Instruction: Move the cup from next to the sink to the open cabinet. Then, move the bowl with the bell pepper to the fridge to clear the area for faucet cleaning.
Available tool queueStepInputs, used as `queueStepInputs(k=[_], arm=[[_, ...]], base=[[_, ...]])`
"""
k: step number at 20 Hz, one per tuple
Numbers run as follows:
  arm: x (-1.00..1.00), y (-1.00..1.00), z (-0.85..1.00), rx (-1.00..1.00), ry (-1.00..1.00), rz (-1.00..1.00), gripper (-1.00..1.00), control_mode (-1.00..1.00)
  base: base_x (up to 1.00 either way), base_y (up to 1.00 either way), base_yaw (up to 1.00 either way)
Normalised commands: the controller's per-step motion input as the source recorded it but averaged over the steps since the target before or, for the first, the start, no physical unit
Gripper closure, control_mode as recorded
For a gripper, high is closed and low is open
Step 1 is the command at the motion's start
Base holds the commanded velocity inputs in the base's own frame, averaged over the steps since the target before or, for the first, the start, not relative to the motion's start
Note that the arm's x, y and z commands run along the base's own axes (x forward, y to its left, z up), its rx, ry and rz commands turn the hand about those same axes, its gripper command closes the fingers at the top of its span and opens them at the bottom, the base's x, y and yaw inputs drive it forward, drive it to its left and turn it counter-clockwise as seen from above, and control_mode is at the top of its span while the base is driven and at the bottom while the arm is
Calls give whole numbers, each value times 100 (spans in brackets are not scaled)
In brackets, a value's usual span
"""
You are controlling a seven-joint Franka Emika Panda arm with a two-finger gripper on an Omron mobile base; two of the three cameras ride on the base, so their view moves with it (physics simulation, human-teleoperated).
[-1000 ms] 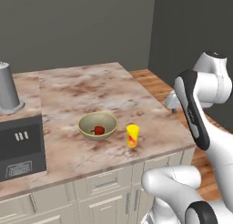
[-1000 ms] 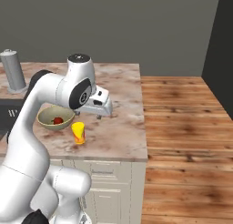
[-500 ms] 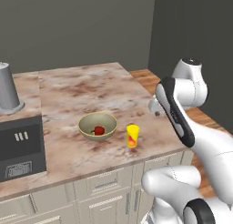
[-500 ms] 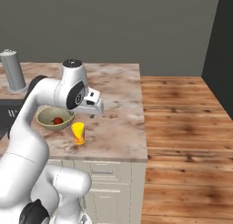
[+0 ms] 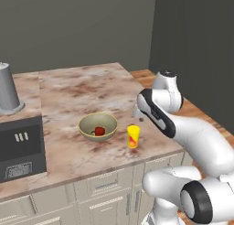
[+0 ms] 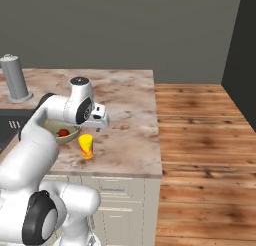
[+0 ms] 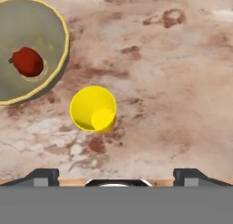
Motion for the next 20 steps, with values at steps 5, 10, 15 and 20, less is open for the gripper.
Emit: queueStepInputs(k=[5, 10, 15, 20], arm=[[49, 0, -46, -2, 6, 0, -100, -100], [31, 0, -52, 0, 3, 0, -100, -100], [7, 0, -46, 0, 0, 0, -100, -100], [5, 0, -40, 0, 0, 0, -100, -100]], base=[[0, 0, 0], [0, 0, 0], [0, 0, 0], [0, 0, 0]])
